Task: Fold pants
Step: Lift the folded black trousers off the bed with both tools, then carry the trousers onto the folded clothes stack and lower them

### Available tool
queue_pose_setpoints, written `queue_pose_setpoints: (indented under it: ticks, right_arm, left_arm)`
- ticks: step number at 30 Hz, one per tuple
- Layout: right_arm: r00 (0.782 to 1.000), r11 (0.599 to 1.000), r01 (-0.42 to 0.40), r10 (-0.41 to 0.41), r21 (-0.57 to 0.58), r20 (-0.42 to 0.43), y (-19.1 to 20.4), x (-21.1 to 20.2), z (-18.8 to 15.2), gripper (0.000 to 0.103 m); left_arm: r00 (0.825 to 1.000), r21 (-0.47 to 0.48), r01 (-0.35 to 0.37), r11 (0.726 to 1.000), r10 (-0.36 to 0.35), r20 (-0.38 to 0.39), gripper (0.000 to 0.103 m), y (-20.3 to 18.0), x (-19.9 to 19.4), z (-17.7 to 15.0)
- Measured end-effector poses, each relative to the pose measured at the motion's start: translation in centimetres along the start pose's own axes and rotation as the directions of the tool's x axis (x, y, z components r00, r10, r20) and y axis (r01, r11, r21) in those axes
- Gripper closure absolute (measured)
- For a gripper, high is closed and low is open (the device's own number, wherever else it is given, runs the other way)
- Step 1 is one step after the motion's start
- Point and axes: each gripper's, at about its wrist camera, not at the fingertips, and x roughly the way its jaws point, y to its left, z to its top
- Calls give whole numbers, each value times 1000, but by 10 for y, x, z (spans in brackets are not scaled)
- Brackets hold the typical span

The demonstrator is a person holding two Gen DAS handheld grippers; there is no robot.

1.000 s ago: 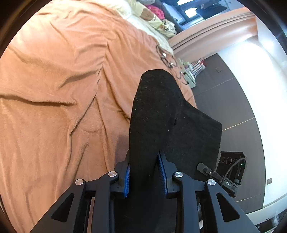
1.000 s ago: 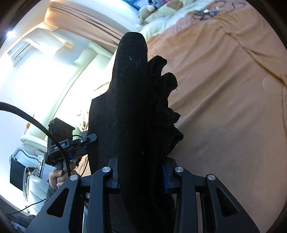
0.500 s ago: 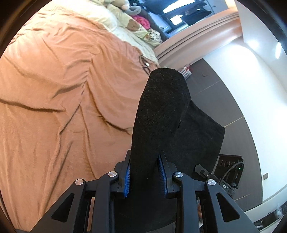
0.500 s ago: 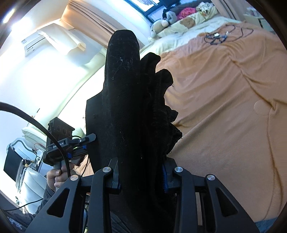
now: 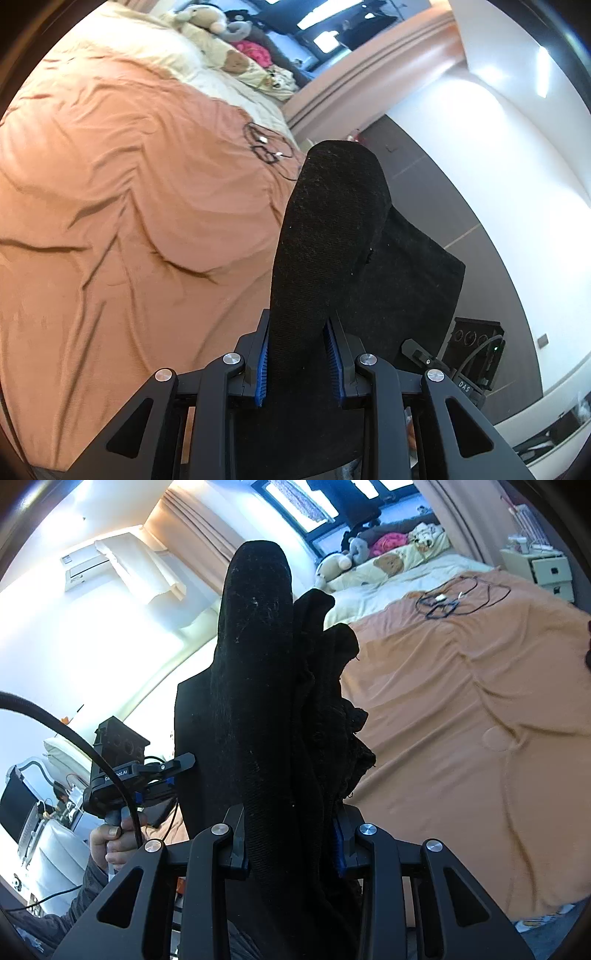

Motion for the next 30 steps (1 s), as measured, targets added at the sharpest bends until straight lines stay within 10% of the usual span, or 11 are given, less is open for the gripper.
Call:
queue_pose_setpoints:
  ticks: [30]
  right_arm:
    - [951, 967, 255, -250, -3, 184, -51, -216, -14, 74]
  left_arm:
    - [975, 216, 173, 961, -135, -179, 75, -211, 183, -33]
